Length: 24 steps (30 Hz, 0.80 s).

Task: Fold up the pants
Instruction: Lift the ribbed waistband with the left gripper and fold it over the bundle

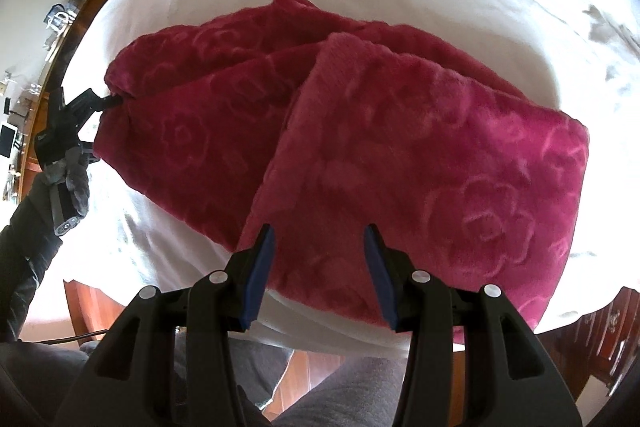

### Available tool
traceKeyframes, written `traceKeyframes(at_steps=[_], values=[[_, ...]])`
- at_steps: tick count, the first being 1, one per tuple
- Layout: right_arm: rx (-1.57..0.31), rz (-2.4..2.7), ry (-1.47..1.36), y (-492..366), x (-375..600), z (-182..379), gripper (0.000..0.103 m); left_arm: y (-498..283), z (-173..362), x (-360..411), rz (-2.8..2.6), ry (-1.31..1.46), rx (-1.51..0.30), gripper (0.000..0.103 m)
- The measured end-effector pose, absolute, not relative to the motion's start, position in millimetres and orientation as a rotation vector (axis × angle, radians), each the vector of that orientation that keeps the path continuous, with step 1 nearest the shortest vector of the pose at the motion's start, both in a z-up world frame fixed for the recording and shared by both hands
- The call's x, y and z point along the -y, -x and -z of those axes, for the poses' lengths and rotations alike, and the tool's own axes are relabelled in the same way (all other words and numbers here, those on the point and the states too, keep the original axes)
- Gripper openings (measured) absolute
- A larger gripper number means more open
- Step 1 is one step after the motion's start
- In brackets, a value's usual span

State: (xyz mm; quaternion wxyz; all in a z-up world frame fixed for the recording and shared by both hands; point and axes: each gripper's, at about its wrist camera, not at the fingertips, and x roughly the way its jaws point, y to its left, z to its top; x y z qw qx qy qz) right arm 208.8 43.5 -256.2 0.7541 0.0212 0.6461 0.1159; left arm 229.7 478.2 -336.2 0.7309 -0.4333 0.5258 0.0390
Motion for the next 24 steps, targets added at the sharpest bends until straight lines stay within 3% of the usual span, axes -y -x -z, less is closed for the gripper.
traceKeyframes(at_steps=[4,7,16,24], values=[[-1.424,-0.246,-0.048,-206.4,-42.3,258.5,0.047,-230.8,335.0,-479.9,-0.057,1.001,-1.149,0.041],[-1.421,-0.252,-0.045,-208.5,-43.9,258.8,0.047,-225.7,322.2,-477.7,-0.04,0.993,-1.136,0.033],[-1.381,-0.287,-0.046,-210.2,-34.1,255.0,0.047,-212.6,265.0,-457.0,0.003,0.943,-1.053,0.03],[-1.333,-0.29,-0.117,-192.6,7.8,247.0,0.047,-213.1,193.1,-393.9,0.089,0.85,-0.978,0.03]])
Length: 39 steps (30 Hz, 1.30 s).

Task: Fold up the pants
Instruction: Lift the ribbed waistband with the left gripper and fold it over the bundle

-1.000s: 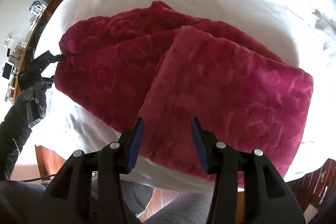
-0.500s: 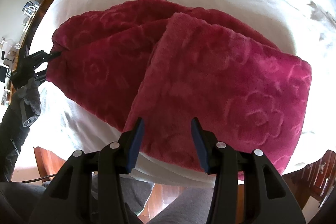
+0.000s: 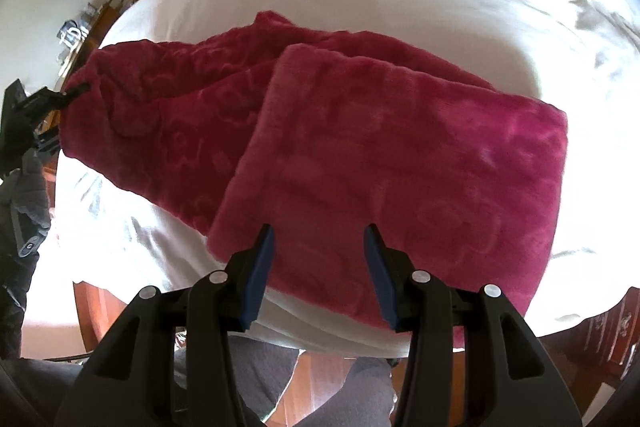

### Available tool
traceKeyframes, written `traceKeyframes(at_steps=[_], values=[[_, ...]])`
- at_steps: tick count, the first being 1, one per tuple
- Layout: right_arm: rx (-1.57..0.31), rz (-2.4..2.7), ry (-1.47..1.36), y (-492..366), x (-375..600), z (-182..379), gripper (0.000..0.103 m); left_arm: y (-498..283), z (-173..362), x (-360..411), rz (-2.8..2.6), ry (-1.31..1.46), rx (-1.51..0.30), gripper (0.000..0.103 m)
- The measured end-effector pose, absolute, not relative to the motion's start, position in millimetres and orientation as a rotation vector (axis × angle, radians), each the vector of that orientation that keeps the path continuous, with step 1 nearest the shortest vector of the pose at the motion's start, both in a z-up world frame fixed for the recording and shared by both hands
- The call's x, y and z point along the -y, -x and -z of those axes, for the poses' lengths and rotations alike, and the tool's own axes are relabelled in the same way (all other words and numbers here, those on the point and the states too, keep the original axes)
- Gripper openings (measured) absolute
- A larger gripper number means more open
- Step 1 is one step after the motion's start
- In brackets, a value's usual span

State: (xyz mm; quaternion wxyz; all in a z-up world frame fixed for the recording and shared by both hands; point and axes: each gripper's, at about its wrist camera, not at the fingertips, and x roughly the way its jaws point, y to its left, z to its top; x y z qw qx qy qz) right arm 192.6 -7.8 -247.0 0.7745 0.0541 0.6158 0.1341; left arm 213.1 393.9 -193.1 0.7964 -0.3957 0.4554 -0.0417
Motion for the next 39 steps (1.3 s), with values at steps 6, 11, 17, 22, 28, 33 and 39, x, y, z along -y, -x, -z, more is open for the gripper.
traceKeyframes(at_steps=[6,11,17,22,28,33,39], values=[[-1.305,-0.269,-0.181,-168.3,54.0,239.3,0.047,-213.4,136.6,-322.1,0.197,0.745,-0.928,0.03],[-1.283,-0.237,-0.26,-146.0,99.4,236.0,0.047,-209.3,95.4,-246.0,0.311,0.624,-0.899,0.03],[-1.255,-0.22,-0.319,-125.8,137.5,231.5,0.047,-193.1,64.3,-152.9,0.434,0.462,-0.902,0.029],[-1.238,-0.215,-0.351,-113.4,161.4,230.7,0.047,-177.4,54.3,-75.4,0.525,0.299,-0.913,0.03],[-1.224,-0.201,-0.393,-103.4,184.7,234.2,0.047,-168.0,72.2,18.4,0.616,0.156,-0.973,0.03],[-1.224,-0.173,-0.425,-93.3,201.7,238.2,0.047,-160.5,105.4,77.5,0.615,0.007,-1.012,0.03],[-1.234,-0.122,-0.467,-79.7,223.7,245.7,0.047,-157.9,143.2,122.1,0.628,-0.058,-1.078,0.03]])
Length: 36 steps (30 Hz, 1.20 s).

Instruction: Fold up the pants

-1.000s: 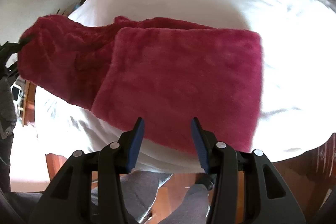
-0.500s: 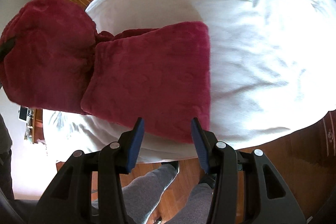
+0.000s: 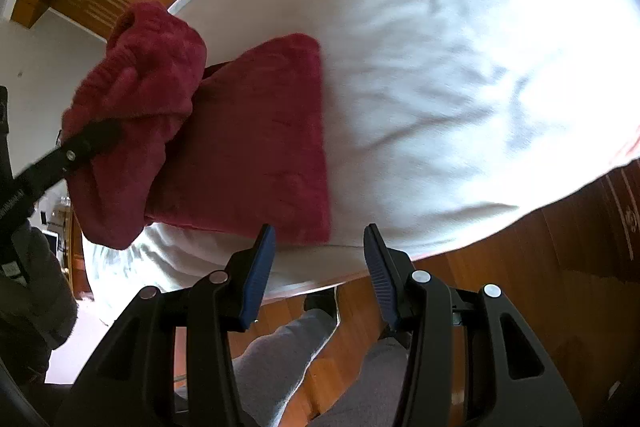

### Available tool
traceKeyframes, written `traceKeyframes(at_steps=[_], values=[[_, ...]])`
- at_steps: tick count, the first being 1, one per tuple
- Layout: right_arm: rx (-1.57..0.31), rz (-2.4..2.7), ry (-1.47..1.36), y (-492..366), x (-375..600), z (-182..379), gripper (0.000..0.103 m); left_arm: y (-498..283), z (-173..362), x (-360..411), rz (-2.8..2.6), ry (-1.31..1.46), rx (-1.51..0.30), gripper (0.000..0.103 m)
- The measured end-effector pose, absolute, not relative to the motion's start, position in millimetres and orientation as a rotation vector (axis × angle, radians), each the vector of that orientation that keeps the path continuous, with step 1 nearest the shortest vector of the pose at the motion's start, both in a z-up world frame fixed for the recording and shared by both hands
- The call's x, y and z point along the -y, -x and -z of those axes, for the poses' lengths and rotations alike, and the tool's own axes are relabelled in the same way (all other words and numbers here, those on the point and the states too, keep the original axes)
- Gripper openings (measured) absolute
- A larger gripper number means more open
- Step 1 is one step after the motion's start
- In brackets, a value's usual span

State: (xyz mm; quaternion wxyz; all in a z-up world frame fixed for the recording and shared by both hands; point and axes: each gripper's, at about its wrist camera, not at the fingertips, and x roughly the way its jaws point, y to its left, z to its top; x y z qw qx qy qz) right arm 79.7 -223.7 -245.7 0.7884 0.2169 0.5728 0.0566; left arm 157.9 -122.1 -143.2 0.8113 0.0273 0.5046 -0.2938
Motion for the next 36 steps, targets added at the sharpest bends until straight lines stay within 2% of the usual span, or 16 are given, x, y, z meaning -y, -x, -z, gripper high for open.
traceKeyframes(at_steps=[5,7,12,17,25,26,27,28,31,35,36], values=[[-1.237,-0.098,-0.481,-77.0,228.6,247.9,0.047,-155.4,161.6,142.2,0.626,-0.117,-1.095,0.033],[-1.236,-0.098,-0.48,-78.3,228.6,247.6,0.047,-153.7,165.0,146.4,0.629,-0.106,-1.106,0.044],[-1.228,-0.101,-0.484,-79.1,230.9,246.2,0.047,-148.6,165.8,146.2,0.722,0.002,-1.141,0.058],[-1.21,-0.125,-0.52,-88.8,228.8,238.5,0.047,-147.2,155.7,123.7,0.748,0.092,-1.151,0.058],[-1.159,-0.244,-0.523,-124.4,187.5,215.1,0.047,-165.4,150.7,38.7,0.577,0.198,-1.135,0.06],[-1.162,-0.246,-0.52,-129.8,183.8,216.3,0.049,-167.5,151.3,30.4,0.559,0.204,-1.137,0.06],[-1.166,-0.244,-0.517,-136.8,177.2,217.4,0.057,-169.5,152.1,21.0,0.539,0.21,-1.137,0.06],[-1.163,-0.243,-0.518,-141.2,173.3,218.4,0.061,-172.2,153.1,10.5,0.517,0.216,-1.137,0.061],[-1.172,-0.224,-0.525,-155.3,159.9,226.6,0.062,-176.4,155.4,-9.3,0.478,0.222,-1.138,0.062],[-1.217,-0.175,-0.517,-172.1,142.9,245.8,0.062,-181.3,163.1,-33.6,0.445,0.229,-1.157,0.065],[-1.225,-0.172,-0.508,-174.9,139.7,248.4,0.05,-183.4,166.1,-38.2,0.439,0.226,-1.165,0.065]])
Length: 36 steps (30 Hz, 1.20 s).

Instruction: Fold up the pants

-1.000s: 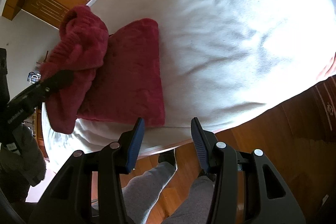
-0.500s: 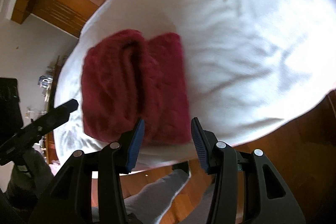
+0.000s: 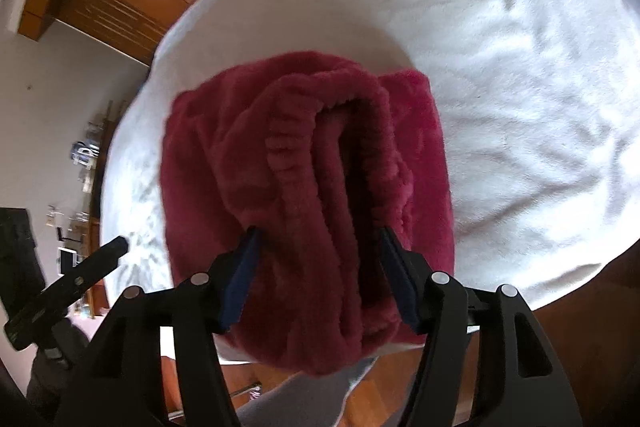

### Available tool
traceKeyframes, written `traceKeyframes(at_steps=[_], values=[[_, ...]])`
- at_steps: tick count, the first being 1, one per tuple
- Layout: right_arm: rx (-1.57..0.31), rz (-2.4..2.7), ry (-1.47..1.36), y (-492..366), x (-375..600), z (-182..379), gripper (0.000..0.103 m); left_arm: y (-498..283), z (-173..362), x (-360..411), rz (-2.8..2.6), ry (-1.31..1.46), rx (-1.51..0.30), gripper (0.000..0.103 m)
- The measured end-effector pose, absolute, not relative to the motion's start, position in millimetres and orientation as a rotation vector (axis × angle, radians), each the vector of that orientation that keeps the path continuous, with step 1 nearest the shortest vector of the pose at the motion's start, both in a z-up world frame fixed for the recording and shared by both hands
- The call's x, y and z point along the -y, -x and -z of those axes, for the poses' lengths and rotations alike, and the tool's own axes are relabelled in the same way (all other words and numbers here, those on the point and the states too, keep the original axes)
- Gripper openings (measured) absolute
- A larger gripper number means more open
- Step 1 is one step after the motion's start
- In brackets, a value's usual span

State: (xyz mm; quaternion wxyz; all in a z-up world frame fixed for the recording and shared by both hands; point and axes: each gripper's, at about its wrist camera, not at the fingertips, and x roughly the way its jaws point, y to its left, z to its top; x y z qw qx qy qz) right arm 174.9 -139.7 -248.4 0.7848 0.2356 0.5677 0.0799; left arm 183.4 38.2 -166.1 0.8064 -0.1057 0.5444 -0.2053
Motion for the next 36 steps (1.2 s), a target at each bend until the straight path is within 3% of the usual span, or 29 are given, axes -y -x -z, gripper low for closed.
traceKeyframes(at_steps=[1,3,7,12,18,23,30,36], values=[[-1.242,-0.176,-0.497,-178.0,134.9,252.0,0.029,-184.5,167.8,-40.8,0.437,0.225,-1.17,0.065],[-1.264,-0.149,-0.469,-179.4,132.3,254.0,0.018,-187.5,173.5,-50.9,0.433,0.219,-1.187,0.066],[-1.207,-0.108,-0.491,-171.1,142.4,232.0,0.014,-192.8,181.3,-61.2,0.427,0.214,-1.206,0.067],[-1.152,-0.037,-0.561,-155.8,176.2,215.6,0.014,-194.0,188.7,-70.3,0.44,0.226,-1.224,0.067],[-1.248,0.005,-0.565,-154.2,177.2,277.2,0.014,-184.6,210.3,-62.9,0.457,0.175,-1.293,0.067],[-1.241,-0.021,-0.567,-152.5,171.4,281.4,0.016,-173.3,217.2,-67.8,0.44,0.162,-1.326,0.067],[-1.23,-0.053,-0.544,-135.0,181.5,259.5,0.037,-160.4,207.7,-71.5,0.408,0.185,-1.311,0.067],[-1.231,-0.155,-0.528,-108.7,190.6,236.4,0.04,-141.7,202.5,-65.0,0.416,0.218,-1.305,0.067]])
